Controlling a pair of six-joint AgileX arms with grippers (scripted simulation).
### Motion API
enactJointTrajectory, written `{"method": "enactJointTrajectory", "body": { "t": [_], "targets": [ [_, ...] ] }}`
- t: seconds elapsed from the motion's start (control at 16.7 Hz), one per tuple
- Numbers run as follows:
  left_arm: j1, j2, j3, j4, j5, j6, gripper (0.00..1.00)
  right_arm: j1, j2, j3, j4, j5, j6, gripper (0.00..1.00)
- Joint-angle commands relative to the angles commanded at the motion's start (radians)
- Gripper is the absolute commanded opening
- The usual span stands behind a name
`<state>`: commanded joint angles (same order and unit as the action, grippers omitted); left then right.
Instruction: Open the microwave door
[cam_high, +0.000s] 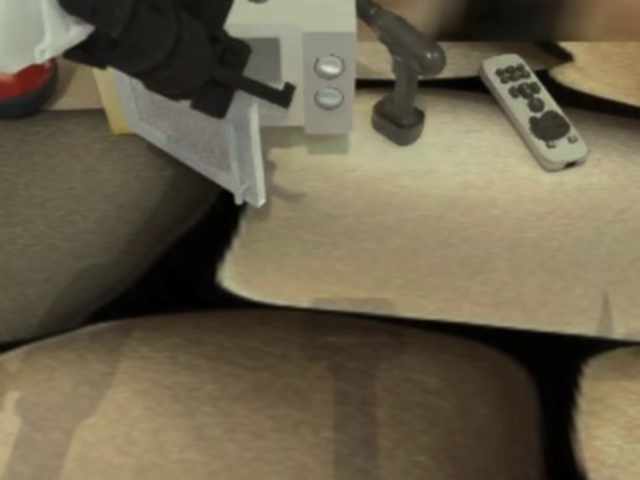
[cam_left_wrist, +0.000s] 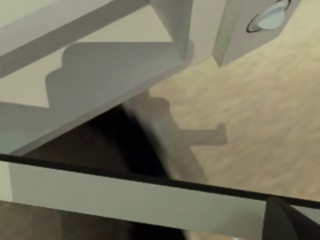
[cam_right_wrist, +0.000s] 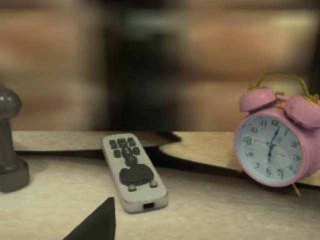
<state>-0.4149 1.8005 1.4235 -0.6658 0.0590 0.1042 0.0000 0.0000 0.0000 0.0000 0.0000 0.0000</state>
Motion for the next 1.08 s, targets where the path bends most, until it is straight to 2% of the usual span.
{"method": "enactJointTrajectory", "body": {
  "t": [0.48,0.6,1.08],
  "targets": [
    [0.000,0.000,0.000,0.000,0.000,0.000,0.00,0.000,0.000,0.000,0.000,0.000,0.000,1.00],
    [-0.003,-0.046,0.069,0.010,-0.002,0.007,0.00,0.000,0.000,0.000,0.000,0.000,0.000,1.00],
    [0.050,-0.052,-0.061,-0.005,0.079,0.138,0.00,0.000,0.000,0.000,0.000,0.000,0.000,1.00]
  ]
}}
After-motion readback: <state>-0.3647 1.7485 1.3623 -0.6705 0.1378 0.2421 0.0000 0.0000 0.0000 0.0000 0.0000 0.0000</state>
